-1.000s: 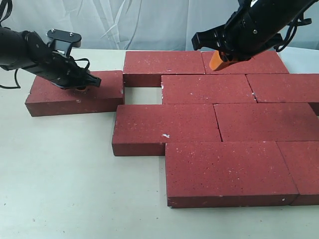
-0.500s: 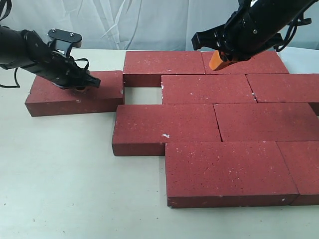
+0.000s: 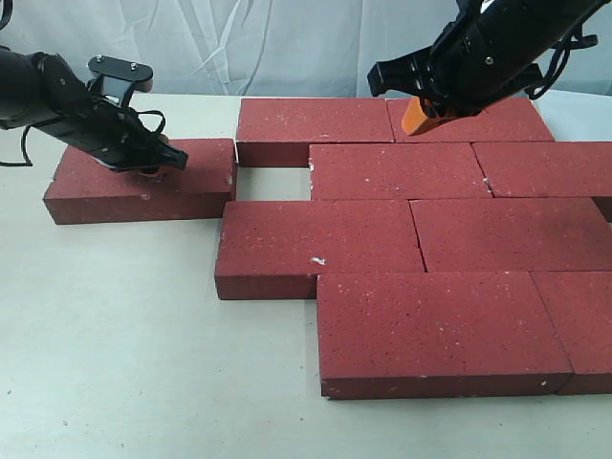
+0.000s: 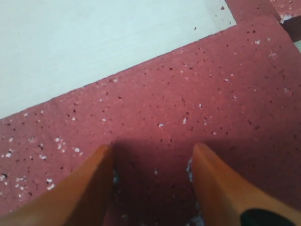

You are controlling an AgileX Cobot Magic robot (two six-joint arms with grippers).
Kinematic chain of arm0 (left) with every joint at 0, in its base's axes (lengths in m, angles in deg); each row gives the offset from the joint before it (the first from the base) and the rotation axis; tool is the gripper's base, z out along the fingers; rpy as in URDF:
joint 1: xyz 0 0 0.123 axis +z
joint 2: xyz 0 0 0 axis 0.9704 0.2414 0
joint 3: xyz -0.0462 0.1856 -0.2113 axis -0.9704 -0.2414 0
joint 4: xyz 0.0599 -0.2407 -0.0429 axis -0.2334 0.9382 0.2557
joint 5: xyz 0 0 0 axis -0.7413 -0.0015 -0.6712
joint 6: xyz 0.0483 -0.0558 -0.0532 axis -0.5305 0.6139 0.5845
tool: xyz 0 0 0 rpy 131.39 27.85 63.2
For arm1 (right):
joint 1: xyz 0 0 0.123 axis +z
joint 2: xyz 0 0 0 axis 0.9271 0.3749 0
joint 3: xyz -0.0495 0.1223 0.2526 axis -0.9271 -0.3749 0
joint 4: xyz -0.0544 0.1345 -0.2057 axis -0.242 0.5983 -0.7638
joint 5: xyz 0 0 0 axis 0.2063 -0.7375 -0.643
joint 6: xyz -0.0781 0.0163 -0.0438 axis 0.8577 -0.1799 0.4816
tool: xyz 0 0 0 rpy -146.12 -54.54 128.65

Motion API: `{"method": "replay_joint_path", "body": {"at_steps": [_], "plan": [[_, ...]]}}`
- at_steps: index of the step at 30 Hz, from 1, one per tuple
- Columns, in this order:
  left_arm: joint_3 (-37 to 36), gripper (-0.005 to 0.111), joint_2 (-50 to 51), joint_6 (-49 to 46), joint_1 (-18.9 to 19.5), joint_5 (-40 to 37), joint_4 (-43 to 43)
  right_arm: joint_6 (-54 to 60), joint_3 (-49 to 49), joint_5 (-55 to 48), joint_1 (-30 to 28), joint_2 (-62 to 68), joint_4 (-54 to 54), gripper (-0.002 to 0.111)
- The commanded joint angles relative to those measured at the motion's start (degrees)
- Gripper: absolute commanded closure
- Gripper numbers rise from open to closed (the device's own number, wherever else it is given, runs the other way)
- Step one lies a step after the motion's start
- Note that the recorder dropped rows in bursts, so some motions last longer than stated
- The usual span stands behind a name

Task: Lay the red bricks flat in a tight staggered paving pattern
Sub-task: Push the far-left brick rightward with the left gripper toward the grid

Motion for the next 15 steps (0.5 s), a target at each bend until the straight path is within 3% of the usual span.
{"method": "replay_joint_path", "body": {"at_steps": [1,5,15], "plan": [[-1.9,0.054,2.4,-1.1,0.6,-9.7,-4.7,0.3,-0.1,0.5,0.0,-0.6,-0.1,0.109],[-1.9,0.054,2.1,-0.9,0.7,-10.3,-7.6,0.3,-0.1,0.5,0.0,-0.6,-0.3,0.109],[-1.9,0.054,0.0,-0.8,0.6,-10.1,-5.1,0.3,-0.1,0.5,0.0,-0.6,-0.3,0.109]]}}
